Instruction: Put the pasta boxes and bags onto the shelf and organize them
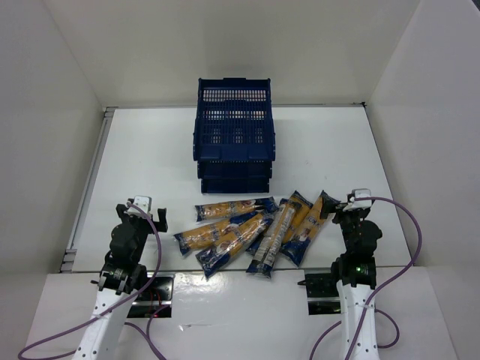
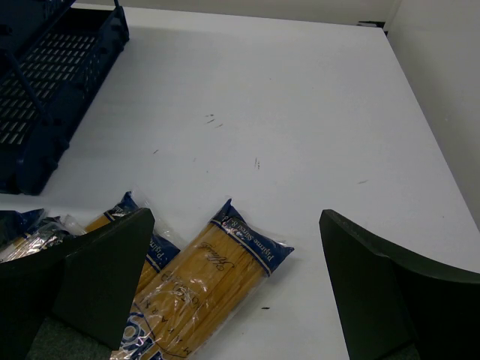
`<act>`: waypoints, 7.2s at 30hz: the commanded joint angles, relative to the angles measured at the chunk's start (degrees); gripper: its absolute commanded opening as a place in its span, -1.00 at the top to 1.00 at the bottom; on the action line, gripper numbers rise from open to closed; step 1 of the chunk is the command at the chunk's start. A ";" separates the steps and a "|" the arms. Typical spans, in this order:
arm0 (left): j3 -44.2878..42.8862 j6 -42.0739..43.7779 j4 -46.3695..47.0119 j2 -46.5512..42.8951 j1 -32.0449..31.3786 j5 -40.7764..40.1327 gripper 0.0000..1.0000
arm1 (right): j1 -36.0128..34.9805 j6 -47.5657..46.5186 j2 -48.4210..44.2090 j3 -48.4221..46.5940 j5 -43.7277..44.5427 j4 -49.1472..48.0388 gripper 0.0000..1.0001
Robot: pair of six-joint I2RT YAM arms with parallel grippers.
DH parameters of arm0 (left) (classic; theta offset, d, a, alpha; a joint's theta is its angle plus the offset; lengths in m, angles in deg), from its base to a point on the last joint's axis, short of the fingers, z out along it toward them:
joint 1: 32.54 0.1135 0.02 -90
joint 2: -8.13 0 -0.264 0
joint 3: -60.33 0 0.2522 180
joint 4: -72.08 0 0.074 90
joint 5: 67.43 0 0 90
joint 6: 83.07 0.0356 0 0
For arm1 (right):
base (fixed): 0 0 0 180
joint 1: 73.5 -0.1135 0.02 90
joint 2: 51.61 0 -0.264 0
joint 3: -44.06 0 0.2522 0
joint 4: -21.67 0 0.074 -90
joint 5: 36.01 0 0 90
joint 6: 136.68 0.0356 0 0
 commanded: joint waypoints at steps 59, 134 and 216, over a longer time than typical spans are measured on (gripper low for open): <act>-58.51 0.97 -29.72 45.86 0.05 -2.46 -1.00 | 9.00 6.74 26.48 -52.23 -19.31 25.70 -1.00; -61.95 24.47 -32.49 84.63 -23.23 23.53 -1.00 | -14.99 -13.22 51.19 -56.45 4.22 37.32 -1.00; -62.56 18.39 -33.96 65.13 -31.59 22.46 1.00 | -9.46 -13.22 41.96 -53.82 0.44 34.16 -1.00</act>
